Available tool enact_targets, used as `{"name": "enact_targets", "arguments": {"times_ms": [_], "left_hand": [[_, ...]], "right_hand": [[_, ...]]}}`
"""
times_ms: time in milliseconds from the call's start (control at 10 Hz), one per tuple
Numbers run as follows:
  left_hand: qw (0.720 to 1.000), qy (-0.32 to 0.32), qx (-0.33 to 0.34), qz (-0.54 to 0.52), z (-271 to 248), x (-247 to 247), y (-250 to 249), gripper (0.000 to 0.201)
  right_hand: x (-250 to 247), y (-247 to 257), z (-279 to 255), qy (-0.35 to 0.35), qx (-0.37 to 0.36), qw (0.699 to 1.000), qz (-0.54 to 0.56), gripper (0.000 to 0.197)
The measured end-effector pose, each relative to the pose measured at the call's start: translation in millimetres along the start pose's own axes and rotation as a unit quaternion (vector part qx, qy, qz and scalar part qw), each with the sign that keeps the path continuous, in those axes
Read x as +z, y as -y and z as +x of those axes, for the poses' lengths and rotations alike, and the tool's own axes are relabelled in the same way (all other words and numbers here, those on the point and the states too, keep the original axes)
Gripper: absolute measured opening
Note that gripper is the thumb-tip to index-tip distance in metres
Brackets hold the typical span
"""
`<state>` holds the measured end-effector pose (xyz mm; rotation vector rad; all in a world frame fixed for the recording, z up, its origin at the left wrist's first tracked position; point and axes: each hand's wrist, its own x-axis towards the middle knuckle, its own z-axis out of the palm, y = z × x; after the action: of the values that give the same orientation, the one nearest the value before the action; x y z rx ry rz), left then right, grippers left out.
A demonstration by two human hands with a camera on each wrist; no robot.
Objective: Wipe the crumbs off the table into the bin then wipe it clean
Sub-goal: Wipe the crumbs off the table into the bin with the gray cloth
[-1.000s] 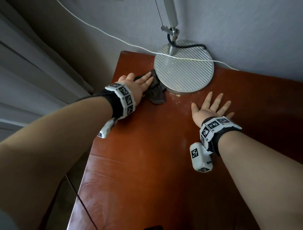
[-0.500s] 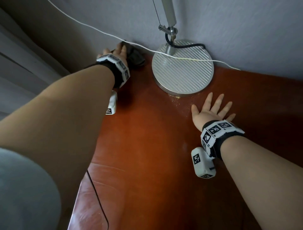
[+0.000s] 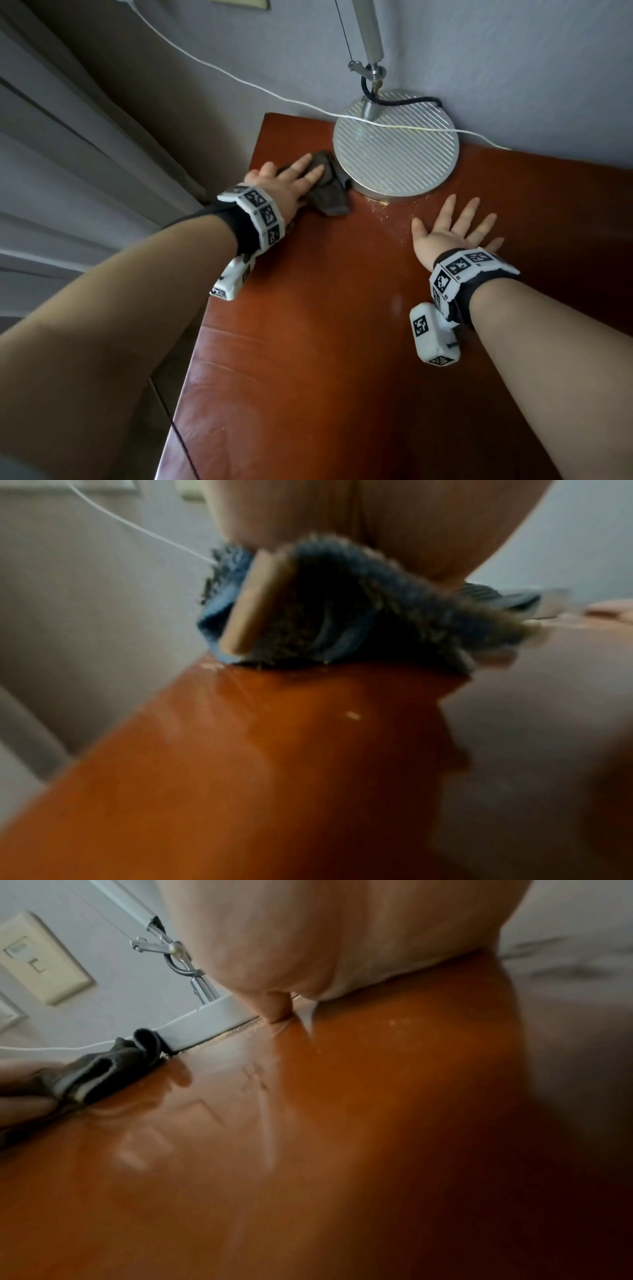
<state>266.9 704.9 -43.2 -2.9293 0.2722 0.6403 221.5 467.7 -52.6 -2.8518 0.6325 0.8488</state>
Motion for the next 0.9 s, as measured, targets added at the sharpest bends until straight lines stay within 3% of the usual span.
{"name": "enact_targets", "arguments": {"times_ms": [200,300,500,600,700,800,900], "left_hand": [[0.983,0.005,-0.148,-0.104,0.8,11.0,58.6,0.063],[0.980,0.016,-0.158,-0.118,-23.6,11.9,45.1,0.061],[0.996,0.045,-0.066,-0.031,-98.9,23.7,-16.4,0.058],[0.996,0.070,-0.030,-0.041,-123.8,30.6,-41.2,0.062],[0.989,0.098,-0.011,-0.107,-139.5,32.8,-63.6,0.074],[0.954,0.106,-0.007,-0.279,-148.6,30.0,-67.6,0.078],[0.909,0.055,-0.025,-0.412,-156.5,28.6,-55.1,0.082]], "right_hand": [[1.7,-0.4,0.3,-0.005,0.003,1.000,-0.008,0.071],[1.9,-0.5,0.1,-0.007,0.000,1.000,-0.006,0.071],[0.5,-1.0,-1.2,-0.014,-0.003,1.000,0.003,0.073],[-1.2,0.2,-5.7,-0.020,-0.012,1.000,0.013,0.074],[-6.3,-8.0,-14.1,0.002,-0.034,0.999,0.004,0.075],[-19.0,-19.0,-23.4,0.014,-0.091,0.996,-0.006,0.068],[-25.1,-20.4,-52.2,-0.024,-0.185,0.982,0.031,0.062]]}}
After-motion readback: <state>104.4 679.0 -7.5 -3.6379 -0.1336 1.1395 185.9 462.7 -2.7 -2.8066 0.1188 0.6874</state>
